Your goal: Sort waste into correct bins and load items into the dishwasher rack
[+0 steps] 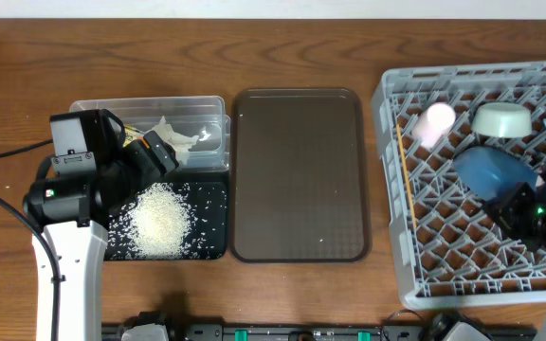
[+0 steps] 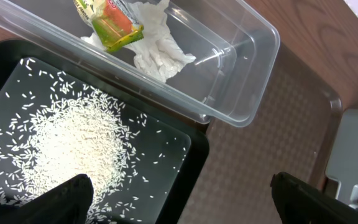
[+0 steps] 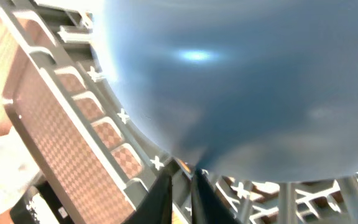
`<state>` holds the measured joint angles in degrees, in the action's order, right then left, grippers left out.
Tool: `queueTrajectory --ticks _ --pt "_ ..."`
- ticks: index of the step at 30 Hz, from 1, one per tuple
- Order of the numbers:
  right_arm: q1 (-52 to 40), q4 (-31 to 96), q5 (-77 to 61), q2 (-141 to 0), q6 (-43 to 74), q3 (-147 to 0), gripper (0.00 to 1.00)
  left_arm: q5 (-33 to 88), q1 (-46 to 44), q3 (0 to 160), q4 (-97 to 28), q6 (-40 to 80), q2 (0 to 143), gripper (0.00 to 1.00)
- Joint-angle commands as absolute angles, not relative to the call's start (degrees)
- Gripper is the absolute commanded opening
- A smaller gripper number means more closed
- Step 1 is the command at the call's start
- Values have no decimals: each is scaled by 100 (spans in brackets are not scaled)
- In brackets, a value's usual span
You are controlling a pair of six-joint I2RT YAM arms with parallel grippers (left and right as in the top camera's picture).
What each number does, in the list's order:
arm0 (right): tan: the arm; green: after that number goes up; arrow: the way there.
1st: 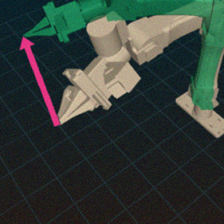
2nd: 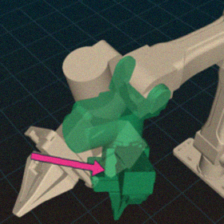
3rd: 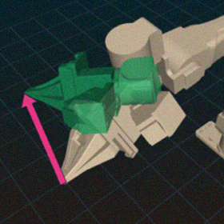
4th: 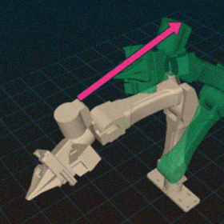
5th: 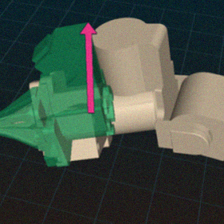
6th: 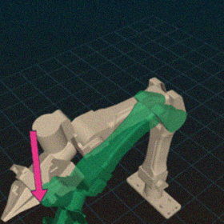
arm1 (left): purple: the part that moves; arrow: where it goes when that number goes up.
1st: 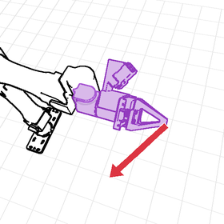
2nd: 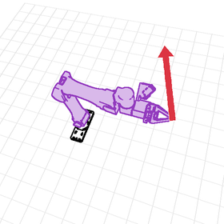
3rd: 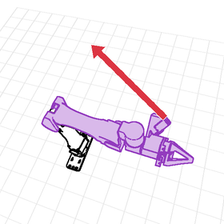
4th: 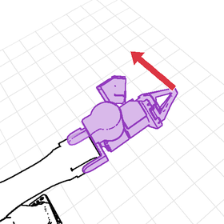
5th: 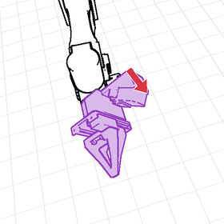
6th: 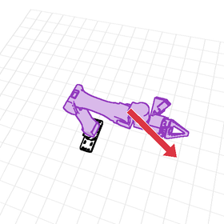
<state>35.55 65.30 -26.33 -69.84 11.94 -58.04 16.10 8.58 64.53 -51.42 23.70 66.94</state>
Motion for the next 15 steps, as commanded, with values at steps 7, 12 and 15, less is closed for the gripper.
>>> queueTrajectory --ticks 7,12,15 --pt "3559 6709 -2447 -7039 1299 -5808 90 1533 882 6462 -5162 2294 6635 95" --pt "3559 6740 -3332 -7028 1081 -5863 79 1533 882 6462 -5162 2294 6635 95" --pt "3559 6855 -4128 -7028 860 -6051 73 1533 882 6462 -5162 2294 6635 95"
